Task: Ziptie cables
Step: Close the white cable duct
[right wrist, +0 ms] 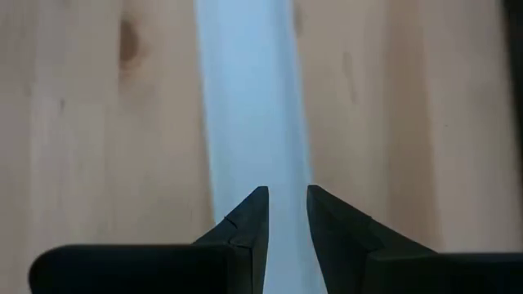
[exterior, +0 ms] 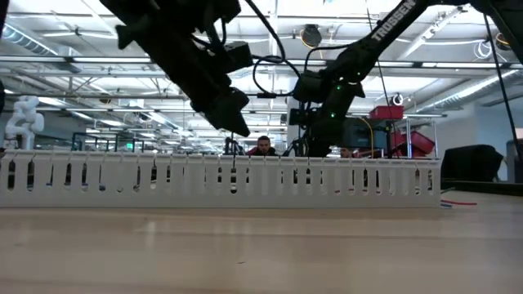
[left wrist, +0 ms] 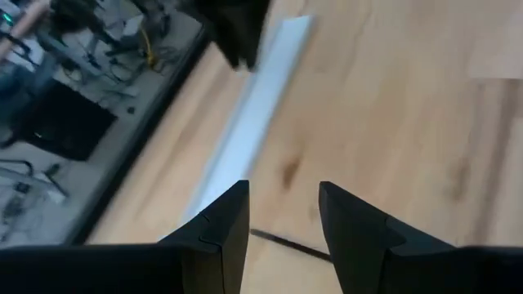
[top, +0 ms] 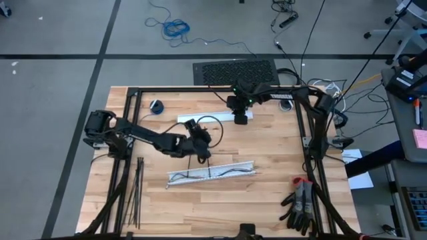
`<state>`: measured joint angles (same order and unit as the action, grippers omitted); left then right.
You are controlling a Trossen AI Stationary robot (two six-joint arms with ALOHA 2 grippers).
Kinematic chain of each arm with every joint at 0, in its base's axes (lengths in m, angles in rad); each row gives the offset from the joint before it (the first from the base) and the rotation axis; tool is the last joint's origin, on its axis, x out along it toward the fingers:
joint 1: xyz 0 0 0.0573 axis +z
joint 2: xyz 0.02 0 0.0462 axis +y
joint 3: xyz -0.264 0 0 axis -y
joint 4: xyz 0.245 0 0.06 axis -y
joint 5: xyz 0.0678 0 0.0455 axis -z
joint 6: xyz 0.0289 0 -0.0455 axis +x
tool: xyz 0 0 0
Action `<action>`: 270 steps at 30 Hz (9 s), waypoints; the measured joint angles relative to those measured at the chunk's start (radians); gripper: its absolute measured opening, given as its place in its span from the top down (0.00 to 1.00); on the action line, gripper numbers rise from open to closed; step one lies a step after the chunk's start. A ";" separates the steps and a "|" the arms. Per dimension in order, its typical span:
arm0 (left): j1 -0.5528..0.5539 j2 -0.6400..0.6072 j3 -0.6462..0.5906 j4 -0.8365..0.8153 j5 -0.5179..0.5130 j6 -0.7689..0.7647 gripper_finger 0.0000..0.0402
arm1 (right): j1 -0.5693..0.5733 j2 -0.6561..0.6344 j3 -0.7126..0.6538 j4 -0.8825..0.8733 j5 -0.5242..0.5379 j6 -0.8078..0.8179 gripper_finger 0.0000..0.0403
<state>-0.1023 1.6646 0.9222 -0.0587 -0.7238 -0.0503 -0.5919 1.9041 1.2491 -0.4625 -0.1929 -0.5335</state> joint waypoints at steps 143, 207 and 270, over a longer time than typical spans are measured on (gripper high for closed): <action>0.403 -0.241 -0.555 0.782 0.621 0.006 0.64 | 0.300 -0.278 -0.548 0.196 0.307 0.786 0.72; 0.314 -0.241 -0.534 0.813 0.744 0.127 0.52 | 0.221 -0.518 -0.590 -0.021 0.217 0.576 0.66; 0.600 -0.029 -0.530 1.192 1.086 -0.261 0.33 | 0.669 -0.697 -0.540 0.083 0.847 0.443 1.00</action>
<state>0.4978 1.6353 0.3921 1.1333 0.3618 -0.3112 0.0771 1.2068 0.7094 -0.3794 0.6544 -0.0910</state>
